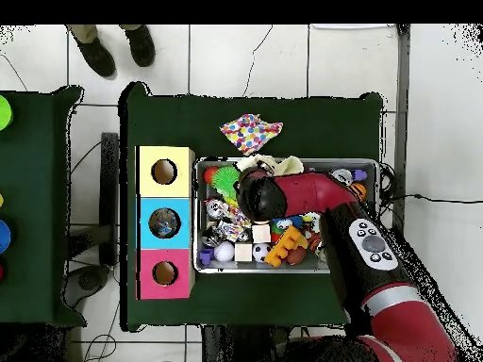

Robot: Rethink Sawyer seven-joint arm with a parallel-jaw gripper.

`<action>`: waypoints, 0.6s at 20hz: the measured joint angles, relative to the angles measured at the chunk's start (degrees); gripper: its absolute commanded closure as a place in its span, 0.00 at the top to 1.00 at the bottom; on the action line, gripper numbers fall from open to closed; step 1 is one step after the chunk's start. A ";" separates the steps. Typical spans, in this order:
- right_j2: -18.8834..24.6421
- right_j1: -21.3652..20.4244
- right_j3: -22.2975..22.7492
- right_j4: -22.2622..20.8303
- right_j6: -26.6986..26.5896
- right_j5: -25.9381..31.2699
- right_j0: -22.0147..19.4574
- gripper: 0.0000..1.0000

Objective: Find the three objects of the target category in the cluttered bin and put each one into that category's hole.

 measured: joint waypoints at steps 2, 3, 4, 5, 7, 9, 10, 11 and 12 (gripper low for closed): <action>0.27 0.12 -0.93 -0.75 0.00 1.83 -0.81 1.00; 0.34 0.14 -1.05 -0.86 0.00 2.07 -0.97 1.00; 0.48 0.19 -1.31 -1.08 0.00 2.65 -1.34 1.00; 0.58 0.25 -1.65 -1.34 0.00 3.25 -1.73 1.00; 0.64 0.41 -2.36 -2.04 0.00 4.17 -2.26 1.00; 0.74 0.52 -2.70 -2.48 0.00 4.63 -2.54 1.00; 1.12 0.74 -3.14 -3.18 0.00 5.17 -3.12 0.00; 1.22 0.76 -3.24 -3.23 0.00 5.16 -3.22 0.00; 1.32 0.78 -3.33 -3.28 0.00 5.16 -3.33 0.00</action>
